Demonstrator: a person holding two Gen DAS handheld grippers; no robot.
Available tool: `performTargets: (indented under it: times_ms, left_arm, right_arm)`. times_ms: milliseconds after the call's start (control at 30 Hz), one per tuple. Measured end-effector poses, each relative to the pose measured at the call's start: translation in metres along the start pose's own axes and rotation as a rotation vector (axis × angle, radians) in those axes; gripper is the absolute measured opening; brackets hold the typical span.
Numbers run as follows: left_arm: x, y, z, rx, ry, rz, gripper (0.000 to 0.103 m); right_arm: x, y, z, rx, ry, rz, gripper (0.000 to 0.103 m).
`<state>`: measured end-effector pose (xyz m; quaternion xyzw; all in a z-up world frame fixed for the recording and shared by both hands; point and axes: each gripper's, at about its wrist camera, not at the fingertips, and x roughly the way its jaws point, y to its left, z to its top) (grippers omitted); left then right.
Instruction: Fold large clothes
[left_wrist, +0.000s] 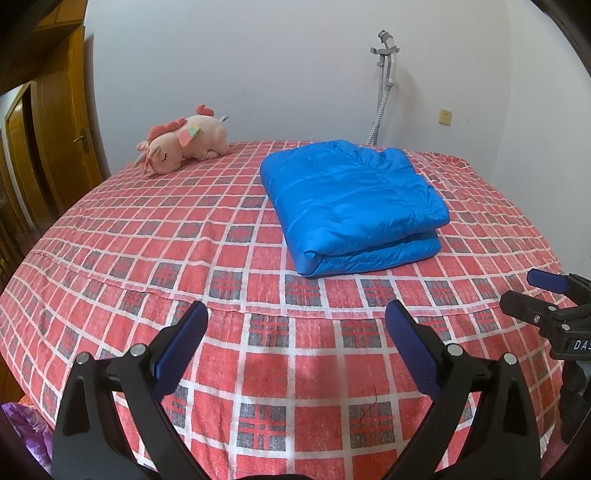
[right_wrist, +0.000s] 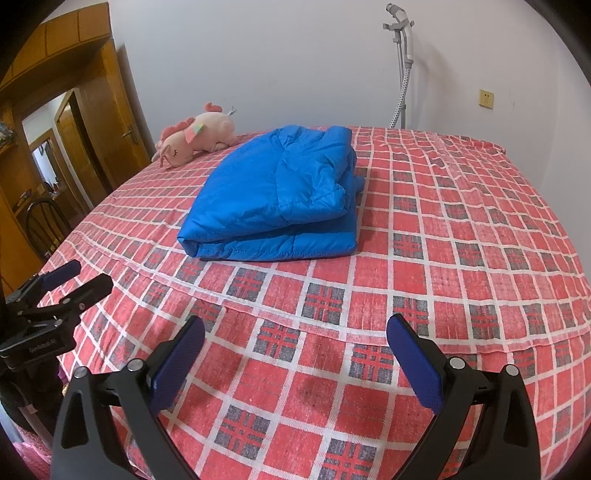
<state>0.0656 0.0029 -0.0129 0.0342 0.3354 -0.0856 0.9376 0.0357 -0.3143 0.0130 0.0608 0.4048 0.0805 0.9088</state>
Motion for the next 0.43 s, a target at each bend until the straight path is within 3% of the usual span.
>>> performTargets:
  times_ms: [433]
  left_arm:
    - [0.0007, -0.0023, 0.0000, 0.006, 0.006, 0.005, 0.096]
  right_arm:
    - [0.0013, 0.0008, -0.0007, -0.001, 0.000, 0.002, 0.099]
